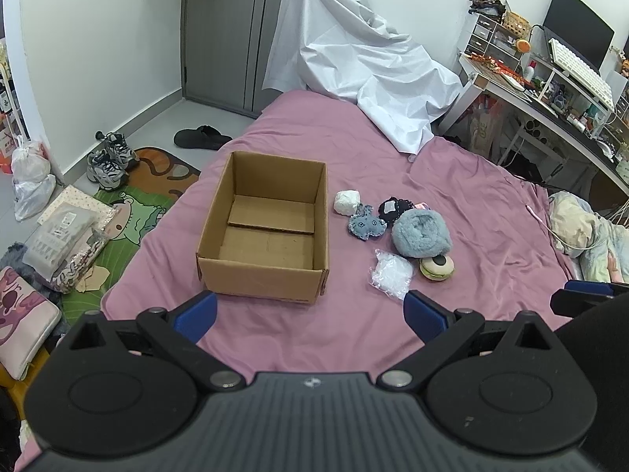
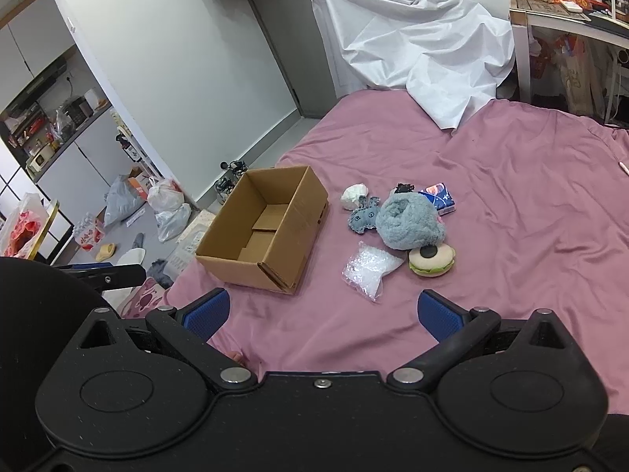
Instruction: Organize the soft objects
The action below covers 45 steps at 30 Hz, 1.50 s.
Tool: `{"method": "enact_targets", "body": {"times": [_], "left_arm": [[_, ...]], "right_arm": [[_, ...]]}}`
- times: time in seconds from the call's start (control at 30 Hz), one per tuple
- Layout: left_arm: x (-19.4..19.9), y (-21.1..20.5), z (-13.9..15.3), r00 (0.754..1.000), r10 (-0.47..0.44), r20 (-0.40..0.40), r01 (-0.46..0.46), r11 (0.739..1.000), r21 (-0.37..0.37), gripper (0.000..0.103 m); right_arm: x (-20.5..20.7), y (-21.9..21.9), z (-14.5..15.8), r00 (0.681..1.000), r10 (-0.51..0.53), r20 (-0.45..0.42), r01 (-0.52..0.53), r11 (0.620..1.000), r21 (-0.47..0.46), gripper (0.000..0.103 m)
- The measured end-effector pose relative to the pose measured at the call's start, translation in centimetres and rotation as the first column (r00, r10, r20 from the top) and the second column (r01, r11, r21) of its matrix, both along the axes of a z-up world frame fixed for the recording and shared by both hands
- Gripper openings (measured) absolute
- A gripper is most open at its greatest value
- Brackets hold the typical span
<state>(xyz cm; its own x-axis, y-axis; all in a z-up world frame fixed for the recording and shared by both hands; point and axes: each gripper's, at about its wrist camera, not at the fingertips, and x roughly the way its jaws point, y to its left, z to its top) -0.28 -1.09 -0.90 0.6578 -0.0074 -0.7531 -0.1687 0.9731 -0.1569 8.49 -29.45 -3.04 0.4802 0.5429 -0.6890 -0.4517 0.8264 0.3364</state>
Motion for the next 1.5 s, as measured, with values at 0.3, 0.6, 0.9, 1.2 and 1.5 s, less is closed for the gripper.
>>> {"method": "enact_targets", "body": {"times": [0.3,0.6,0.9,1.2,1.5], "left_arm": [[0.1,0.1,0.2,1.0,0.001,-0.001,-0.001,1.0,0.0,0.1],[0.1,0.0,0.2,1.0,0.001,0.0,-0.001,1.0,0.002,0.1],[0.5,0.1,0.8,0.999,-0.03,0.011,0.03,1.0,-0.001,0.1],[1.6,0.3,0.1,0.998,-0.041,0.038,0.041,0.999,0.009,0.1],[3.8,0.7,-1.0,0.995,-0.096,0.037,0.095,0.995,0.032,0.1]], "right_arm": [[0.0,0.0,0.1,1.0,-0.002,0.003,0.002,1.0,-0.007,0.103],[0.0,0.0,0.0,1.0,-0.007,-0.005,0.007,1.0,0.006,0.103],[0.1,-0.2,-0.1,1.0,-0.006,-0.003,0.006,1.0,0.014,0.103],[0.8,-1.5,-0.9,0.999,-0.045,0.001,0.045,0.998,0.041,0.103],[1.8,-2.6,-3.1,0.995,-0.093,-0.018,0.094,0.995,0.042,0.103]]}}
